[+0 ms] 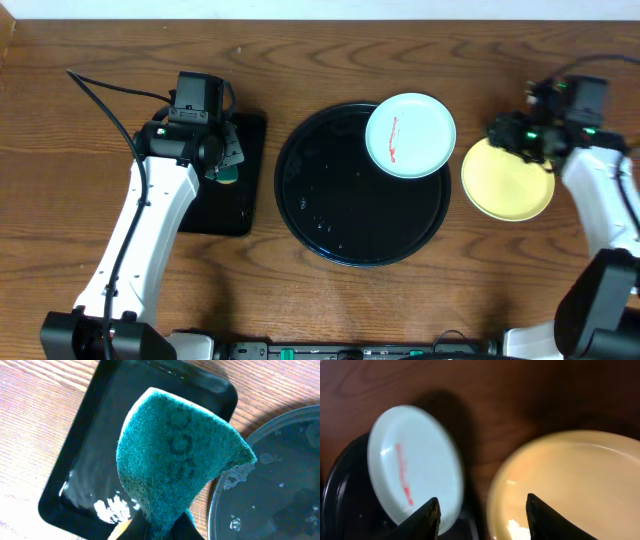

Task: Clean dirty plates on tray and stack at the side
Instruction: 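Move the right gripper to the pale green plate on the round tray, then grasp the pale green plate rim and drag it to the tray center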

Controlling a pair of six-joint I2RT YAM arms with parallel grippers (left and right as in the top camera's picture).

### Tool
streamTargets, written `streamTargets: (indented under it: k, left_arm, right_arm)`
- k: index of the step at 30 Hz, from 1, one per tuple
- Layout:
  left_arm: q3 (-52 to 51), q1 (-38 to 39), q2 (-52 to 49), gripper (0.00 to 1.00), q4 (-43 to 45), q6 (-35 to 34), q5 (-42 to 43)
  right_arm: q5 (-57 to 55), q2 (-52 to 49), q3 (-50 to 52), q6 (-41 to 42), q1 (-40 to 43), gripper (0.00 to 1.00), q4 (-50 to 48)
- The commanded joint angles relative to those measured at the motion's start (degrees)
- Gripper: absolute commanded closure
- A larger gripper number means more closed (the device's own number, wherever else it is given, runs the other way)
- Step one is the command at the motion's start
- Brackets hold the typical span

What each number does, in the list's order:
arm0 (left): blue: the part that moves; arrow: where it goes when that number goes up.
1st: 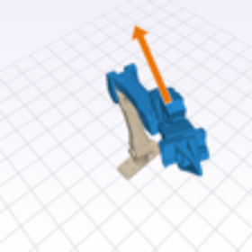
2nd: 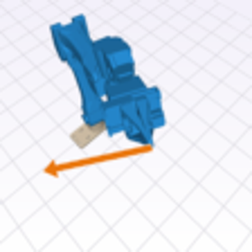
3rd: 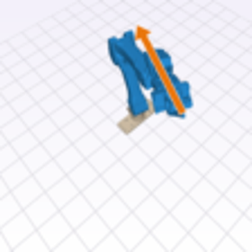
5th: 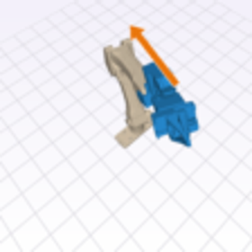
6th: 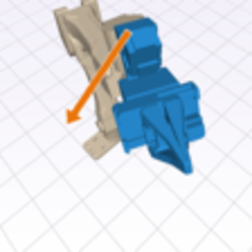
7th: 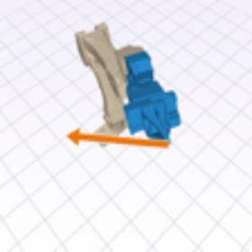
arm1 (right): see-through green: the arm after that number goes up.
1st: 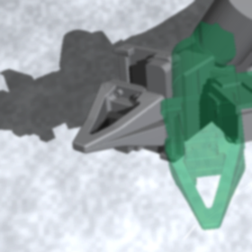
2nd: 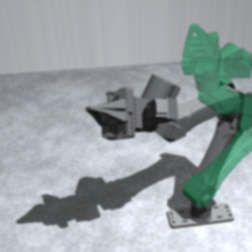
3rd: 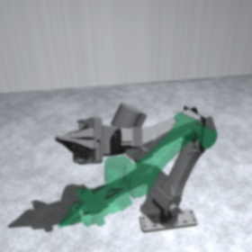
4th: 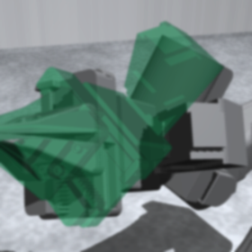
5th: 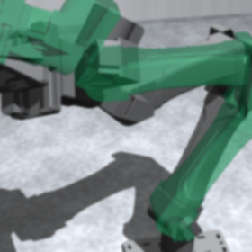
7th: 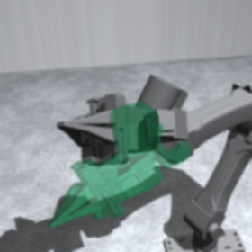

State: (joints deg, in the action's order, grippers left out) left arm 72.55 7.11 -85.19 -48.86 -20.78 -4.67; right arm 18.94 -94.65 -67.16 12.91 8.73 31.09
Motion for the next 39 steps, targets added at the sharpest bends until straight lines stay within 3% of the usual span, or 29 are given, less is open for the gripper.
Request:
streamTargets:
  k: [1,9,13,23,32,39]
  left_arm:
    - [0.79,-0.24,-0.46,0.92,0.04,0.09,-0.33]
    - [0.79,-0.24,-0.46,0.92,0.04,0.09,-0.33]
    - [0.79,-0.24,-0.46,0.92,0.04,0.11,-0.35]
    - [0.79,-0.24,-0.46,0.92,0.04,0.09,-0.35]
    - [0.79,-0.24,-0.46,0.92,0.02,0.09,-0.35]
    - [0.79,-0.24,-0.46,0.92,0.04,0.09,-0.35]
  right_arm:
    - [-4.61,-3.52,-0.57,-2.23,-5.22,0.46,-2.43]
    - [-5.62,-11.69,-0.57,-5.99,-9.66,0.46,-9.7]
    - [-5.62,-14.69,-0.57,-5.92,-9.94,0.53,-12.15]
    - [-5.81,-15.19,-0.57,-5.33,-9.97,0.99,-10.99]
    - [1.73,-13.0,-0.59,-1.86,-12.9,0.99,-4.76]
    - [1.86,-7.82,-0.61,7.28,-18.47,0.99,-0.04]
